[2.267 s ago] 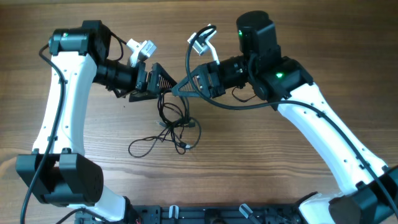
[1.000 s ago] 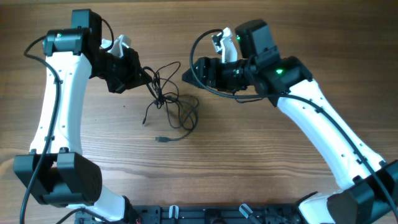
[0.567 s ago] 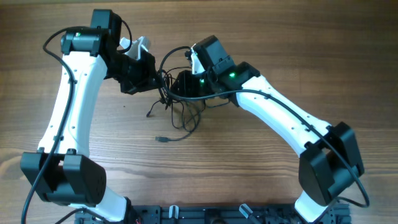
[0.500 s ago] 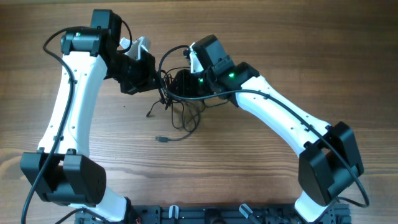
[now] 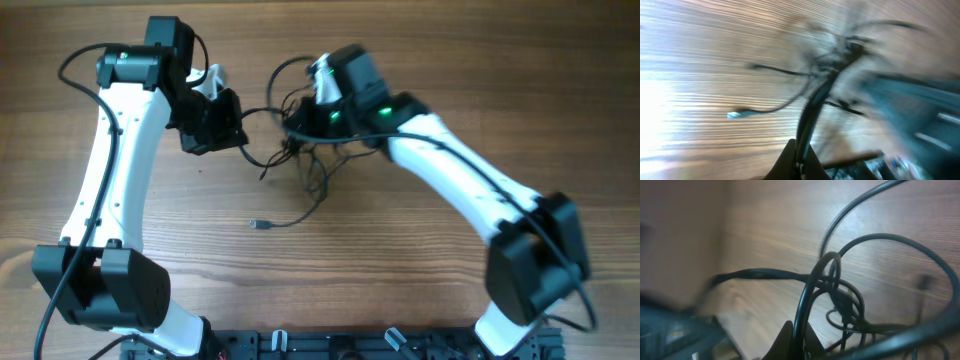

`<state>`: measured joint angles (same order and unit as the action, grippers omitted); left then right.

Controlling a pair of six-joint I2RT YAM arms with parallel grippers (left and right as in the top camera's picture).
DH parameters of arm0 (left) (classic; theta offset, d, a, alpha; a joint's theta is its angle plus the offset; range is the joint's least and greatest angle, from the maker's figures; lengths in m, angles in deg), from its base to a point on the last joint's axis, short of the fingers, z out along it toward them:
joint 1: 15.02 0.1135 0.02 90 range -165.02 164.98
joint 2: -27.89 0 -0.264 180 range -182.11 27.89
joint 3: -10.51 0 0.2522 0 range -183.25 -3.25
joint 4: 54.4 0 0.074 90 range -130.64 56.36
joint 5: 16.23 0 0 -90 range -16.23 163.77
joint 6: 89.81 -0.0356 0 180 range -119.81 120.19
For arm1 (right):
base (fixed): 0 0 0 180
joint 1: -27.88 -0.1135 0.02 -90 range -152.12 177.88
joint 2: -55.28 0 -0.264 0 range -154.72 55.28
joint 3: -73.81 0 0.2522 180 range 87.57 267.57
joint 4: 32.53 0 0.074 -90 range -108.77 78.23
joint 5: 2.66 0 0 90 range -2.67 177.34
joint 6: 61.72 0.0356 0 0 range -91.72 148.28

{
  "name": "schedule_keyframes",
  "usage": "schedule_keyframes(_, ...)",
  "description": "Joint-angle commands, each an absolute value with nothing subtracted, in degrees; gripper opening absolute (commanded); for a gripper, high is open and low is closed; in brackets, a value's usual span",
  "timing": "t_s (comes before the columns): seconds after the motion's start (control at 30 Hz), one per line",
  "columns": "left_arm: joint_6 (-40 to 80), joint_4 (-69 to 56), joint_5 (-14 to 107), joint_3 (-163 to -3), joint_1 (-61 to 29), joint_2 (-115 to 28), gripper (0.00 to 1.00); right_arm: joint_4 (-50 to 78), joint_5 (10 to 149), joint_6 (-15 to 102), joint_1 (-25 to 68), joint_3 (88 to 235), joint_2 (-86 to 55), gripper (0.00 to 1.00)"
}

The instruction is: Untangle cables

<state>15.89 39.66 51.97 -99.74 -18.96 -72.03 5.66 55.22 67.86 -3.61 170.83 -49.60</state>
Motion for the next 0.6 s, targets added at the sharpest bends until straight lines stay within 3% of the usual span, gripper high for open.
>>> schedule_keyframes(0.0,21.8,39.0,61.1,-99.8,-18.4,-72.3,0.04,4.2,48.7,74.1,1.0,171.1,-39.9,0.04)
schedule_keyframes(0.23,25.9,38.0,58.7,-99.6,-18.9,-72.3,0.04,-21.2,29.1,97.8,2.5,171.1,-37.8,0.04)
schedule_keyframes(0.4,37.6,40.4,77.5,-99.6,-15.5,-72.3,0.04,-16.6,23.0,99.5,10.3,171.1,-37.8,0.04)
schedule_keyframes(0.5,42.3,40.4,78.1,-99.6,-12.0,-72.3,0.04,-20.8,14.2,99.3,12.8,171.1,-37.8,0.04)
schedule_keyframes(0.57,44.3,40.2,72.2,-99.6,-9.7,-72.3,0.04,-12.0,16.5,87.1,13.2,171.1,-37.8,0.04)
